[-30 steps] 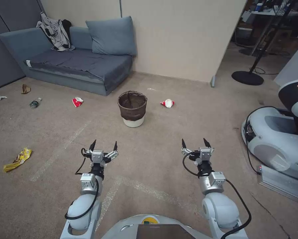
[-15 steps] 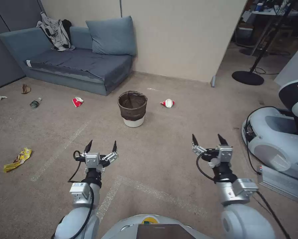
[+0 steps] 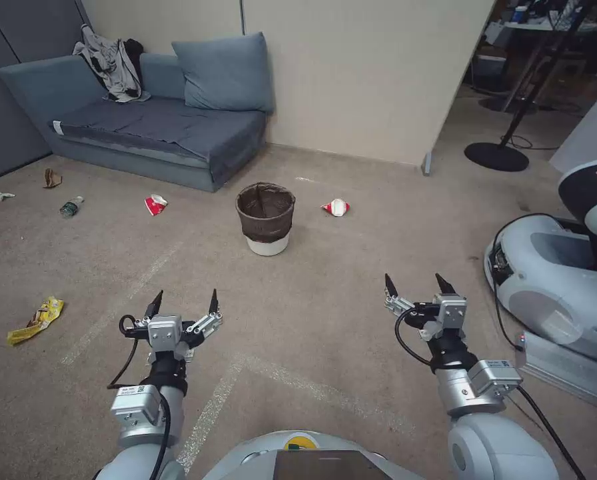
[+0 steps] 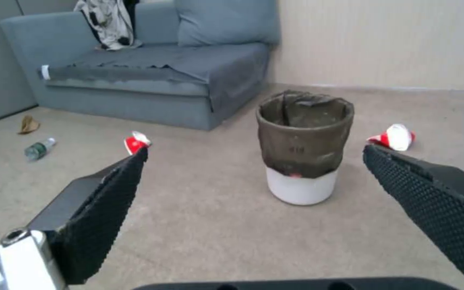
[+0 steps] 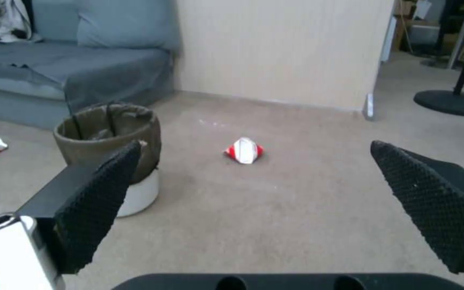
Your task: Pick up the trash bin, then pick up the garbage from the floor and place it into the trash bin.
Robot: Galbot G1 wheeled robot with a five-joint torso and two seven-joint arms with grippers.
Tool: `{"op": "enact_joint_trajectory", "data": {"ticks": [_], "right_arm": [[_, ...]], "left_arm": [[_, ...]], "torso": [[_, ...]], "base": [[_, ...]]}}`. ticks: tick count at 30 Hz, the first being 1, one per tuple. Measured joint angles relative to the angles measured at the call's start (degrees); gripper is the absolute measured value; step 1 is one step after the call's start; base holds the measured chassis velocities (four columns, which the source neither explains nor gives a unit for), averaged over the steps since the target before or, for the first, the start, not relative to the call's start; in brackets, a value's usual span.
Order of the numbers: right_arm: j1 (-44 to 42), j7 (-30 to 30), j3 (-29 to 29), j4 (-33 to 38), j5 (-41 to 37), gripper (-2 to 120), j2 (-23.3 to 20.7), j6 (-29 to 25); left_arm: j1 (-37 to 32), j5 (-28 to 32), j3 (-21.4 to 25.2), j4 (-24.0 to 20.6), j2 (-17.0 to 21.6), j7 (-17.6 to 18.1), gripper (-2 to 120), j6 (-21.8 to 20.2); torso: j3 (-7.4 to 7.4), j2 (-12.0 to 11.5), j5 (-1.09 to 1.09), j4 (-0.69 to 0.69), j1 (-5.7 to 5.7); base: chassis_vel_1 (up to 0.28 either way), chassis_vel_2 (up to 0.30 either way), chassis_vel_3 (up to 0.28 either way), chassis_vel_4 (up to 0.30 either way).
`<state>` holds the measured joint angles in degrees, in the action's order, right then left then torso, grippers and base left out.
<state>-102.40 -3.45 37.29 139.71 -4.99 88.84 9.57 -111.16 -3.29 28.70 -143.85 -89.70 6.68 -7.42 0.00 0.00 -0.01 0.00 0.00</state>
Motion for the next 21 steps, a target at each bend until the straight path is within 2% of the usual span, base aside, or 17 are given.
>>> {"op": "enact_joint_trajectory", "data": {"ticks": [11,21], "right_arm": [[0.15,-0.14,-0.23,-2.05,-0.50,100,0.14,-3.88],[0.48,-1.68,-0.19,-2.45,-1.40,100,-0.05,-4.12]], "left_arm": [[0.27,2.64,4.02,0.33,0.81,-0.81,100,1.63],[0.29,3.29,3.71,0.48,0.66,-0.85,100,1.60]], "torso": [[0.00,0.00,0.00,0.00,0.00],[0.00,0.00,0.01,0.00,0.00]], "base": [[0.000,0.000,0.000,0.000],[0.000,0.000,0.000,0.000]]}}
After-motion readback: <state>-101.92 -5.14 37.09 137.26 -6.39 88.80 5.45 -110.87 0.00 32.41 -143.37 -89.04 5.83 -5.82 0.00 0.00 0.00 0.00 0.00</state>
